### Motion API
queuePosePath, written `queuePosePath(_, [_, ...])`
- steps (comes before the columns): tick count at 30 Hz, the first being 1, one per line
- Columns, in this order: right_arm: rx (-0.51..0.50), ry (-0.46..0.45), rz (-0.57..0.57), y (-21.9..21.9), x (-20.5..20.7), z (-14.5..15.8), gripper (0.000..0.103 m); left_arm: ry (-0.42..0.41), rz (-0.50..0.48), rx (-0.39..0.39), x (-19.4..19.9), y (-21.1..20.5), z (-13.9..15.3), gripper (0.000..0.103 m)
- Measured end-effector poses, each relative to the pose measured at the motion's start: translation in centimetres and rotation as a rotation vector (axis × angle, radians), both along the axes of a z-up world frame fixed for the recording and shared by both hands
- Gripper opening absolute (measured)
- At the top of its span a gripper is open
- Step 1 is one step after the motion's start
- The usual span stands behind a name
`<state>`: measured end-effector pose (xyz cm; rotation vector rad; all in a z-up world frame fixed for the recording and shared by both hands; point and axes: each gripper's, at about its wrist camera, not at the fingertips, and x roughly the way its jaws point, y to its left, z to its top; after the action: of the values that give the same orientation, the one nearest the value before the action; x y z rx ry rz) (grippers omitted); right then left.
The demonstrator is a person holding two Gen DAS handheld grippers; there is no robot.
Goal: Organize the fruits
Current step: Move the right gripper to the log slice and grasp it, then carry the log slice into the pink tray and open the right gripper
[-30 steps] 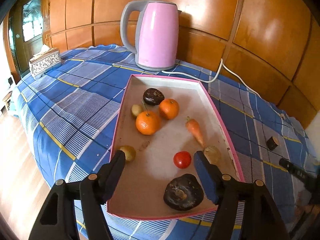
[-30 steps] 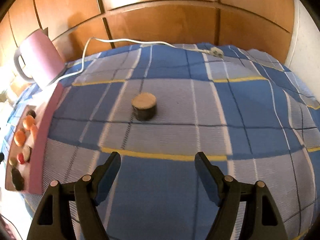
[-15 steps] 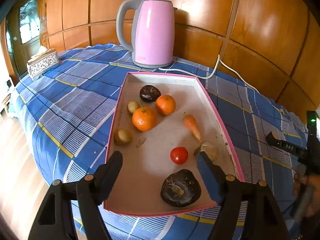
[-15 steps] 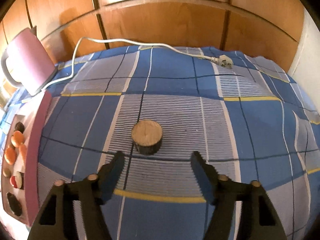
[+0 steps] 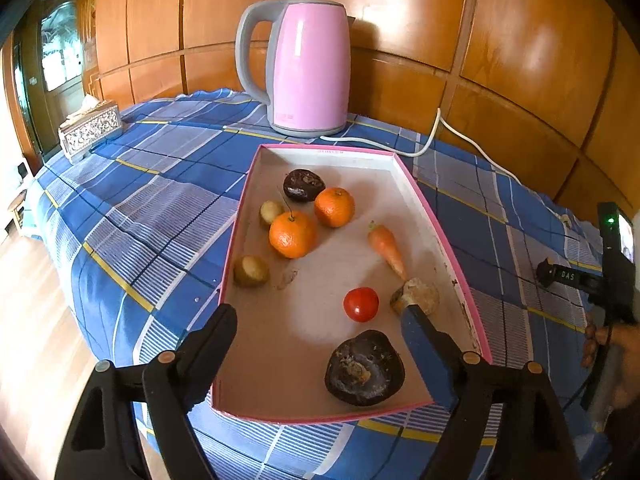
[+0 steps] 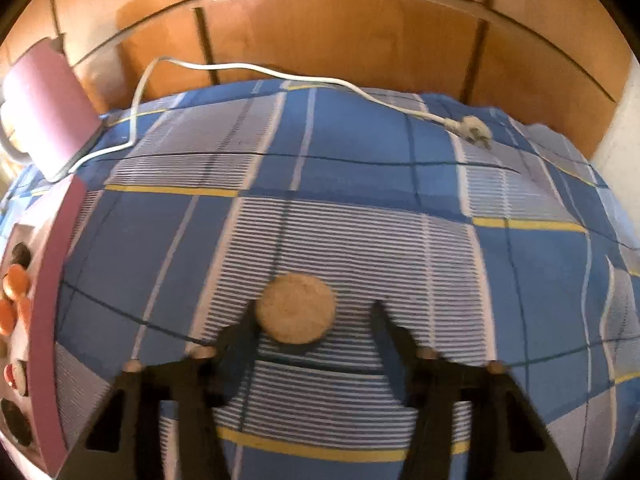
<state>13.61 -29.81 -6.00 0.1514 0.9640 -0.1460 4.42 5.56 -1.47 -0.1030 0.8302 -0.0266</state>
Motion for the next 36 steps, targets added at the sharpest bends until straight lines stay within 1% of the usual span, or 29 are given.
queuePosePath(2, [-0.031, -0.006, -0.004, 0.4, -0.3, 0.2, 0.037, 0.002, 0.002, -0.001, 0.0, 0.0, 0.0, 0.085])
queuePosePath(8, [0.009, -0.015, 0.027, 0.8, -2.2, 0.1, 0.037, 0.001, 0.000, 0.002, 0.0, -0.1, -0.1, 0.085])
queuePosePath(11, [0.020, -0.019, 0.077, 1.7, -3.7, 0.3, 0.037, 0.001, -0.003, 0.001, 0.0, -0.3, -0.1, 0.085])
queuePosePath(16, [0.060, -0.032, 0.197, 4.1, -6.4, 0.7, 0.037, -0.004, -0.004, 0.003, -0.2, -0.3, 0.0, 0.085])
queuePosePath(20, [0.085, -0.036, 0.250, 5.6, -7.8, 0.9, 0.037, -0.006, 0.001, -0.002, -0.3, -0.1, 0.1, 0.085])
queuePosePath(25, [0.092, -0.052, 0.300, 6.8, -8.5, 1.7, 0.037, 0.004, 0.012, -0.028, -0.4, 0.4, -0.1, 0.087])
queuePosePath(29, [0.085, -0.068, 0.336, 8.0, -8.9, 2.4, 0.037, 0.003, 0.025, -0.031, -0.4, 0.8, 0.0, 0.088])
queuePosePath(36, [0.091, -0.118, 0.389, 9.6, -8.6, 4.7, 0.037, -0.005, 0.085, -0.036, -0.2, 2.6, 0.0, 0.088])
